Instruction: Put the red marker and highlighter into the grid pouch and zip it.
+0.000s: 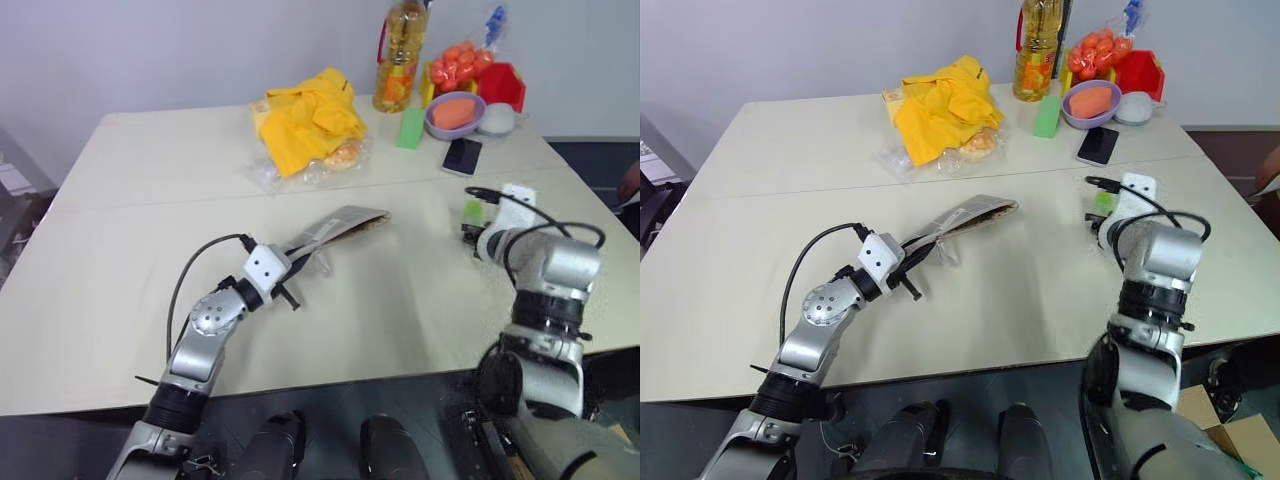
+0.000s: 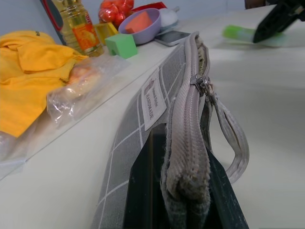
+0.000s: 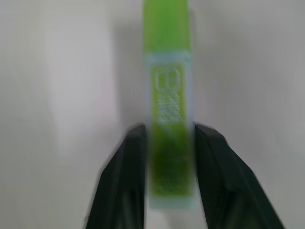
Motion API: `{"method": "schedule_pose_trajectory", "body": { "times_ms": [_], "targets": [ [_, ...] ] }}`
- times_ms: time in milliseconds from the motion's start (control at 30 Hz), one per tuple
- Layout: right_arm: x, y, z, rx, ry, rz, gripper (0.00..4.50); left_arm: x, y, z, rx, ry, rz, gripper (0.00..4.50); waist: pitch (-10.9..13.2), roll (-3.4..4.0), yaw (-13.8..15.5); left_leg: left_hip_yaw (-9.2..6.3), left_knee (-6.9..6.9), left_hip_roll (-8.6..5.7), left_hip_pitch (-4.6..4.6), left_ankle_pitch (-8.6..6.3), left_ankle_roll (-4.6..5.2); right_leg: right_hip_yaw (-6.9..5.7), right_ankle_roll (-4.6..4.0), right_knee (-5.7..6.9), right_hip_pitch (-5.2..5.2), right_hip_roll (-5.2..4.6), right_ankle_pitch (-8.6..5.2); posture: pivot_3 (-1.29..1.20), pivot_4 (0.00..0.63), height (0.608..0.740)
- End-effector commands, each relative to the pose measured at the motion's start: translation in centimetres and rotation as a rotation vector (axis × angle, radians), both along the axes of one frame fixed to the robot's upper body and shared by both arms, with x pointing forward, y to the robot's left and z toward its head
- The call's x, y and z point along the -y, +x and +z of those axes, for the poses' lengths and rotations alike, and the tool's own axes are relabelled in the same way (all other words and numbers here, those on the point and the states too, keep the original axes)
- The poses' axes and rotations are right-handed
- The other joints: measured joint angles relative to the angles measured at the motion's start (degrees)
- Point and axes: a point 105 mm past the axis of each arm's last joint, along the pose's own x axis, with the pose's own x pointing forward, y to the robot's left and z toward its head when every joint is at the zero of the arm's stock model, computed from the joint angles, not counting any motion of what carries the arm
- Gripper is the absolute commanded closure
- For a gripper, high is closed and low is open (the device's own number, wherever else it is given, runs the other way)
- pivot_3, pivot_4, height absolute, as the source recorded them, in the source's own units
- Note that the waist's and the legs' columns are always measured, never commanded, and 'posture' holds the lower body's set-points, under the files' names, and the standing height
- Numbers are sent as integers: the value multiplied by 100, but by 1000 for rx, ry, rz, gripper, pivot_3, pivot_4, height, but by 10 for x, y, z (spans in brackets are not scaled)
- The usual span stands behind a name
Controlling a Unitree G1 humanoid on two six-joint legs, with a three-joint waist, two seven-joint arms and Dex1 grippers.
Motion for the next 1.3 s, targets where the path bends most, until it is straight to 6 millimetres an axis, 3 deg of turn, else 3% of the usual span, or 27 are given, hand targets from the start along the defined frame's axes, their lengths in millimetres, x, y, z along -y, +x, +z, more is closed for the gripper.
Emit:
{"method": "schedule_pose_trajectory", "body": {
  "times_ms": [33, 133, 267, 467, 867, 1100, 1300],
  "targets": [
    [-58, -1, 55, 290, -395, 495, 3675, -15, 2, 17, 58, -8, 38, 4500, 0, 1, -11, 0, 0, 0, 0, 0, 0, 0, 0, 0, 0, 1, 0, 0, 150, 740],
    [-91, -21, 60, 369, -605, 831, 3675, -23, 3, 21, 66, 2, 48, 4500, 0, 0, -32, 2, 0, 3, 0, 0, 0, -1, 3, 0, -1, 5, -1, 0, 150, 740],
    [-106, -38, 59, 397, -693, 1058, 3675, -29, 3, 23, 72, 18, 49, 4500, 2, -4, 5, -2, 3, 7, 3, -1, -1, -4, 3, -2, 6, 9, -1, 0, 150, 740],
    [-110, -43, 54, 383, -740, 1143, 3675, -30, 1, 25, 75, 25, 42, 4500, 5, -8, 46, -5, 7, 1, 2, -1, 0, -4, 3, -6, 9, 0, -1, 0, 150, 740],
    [-102, -31, 43, 315, -812, 1108, 3675, -24, -3, 29, 86, 13, 9, 4500, 5, -8, 42, -5, 5, 2, 2, -1, 0, -3, 2, -6, 7, 0, -1, 0, 150, 740],
    [-107, -33, 45, 307, -891, 1154, 3675, -19, -10, 26, 84, 49, -40, 4500, 5, -8, 40, -5, 4, 2, 2, -1, -1, -3, 2, -6, 6, 0, -1, 0, 150, 740],
    [-125, -47, 48, 298, -1032, 1321, 3675, -10, -16, 21, 87, 107, -107, 4500, 5, -8, 39, -5, 5, 2, 1, -1, 0, -4, 2, -7, 6, 0, -1, 0, 150, 740]
  ]
}}
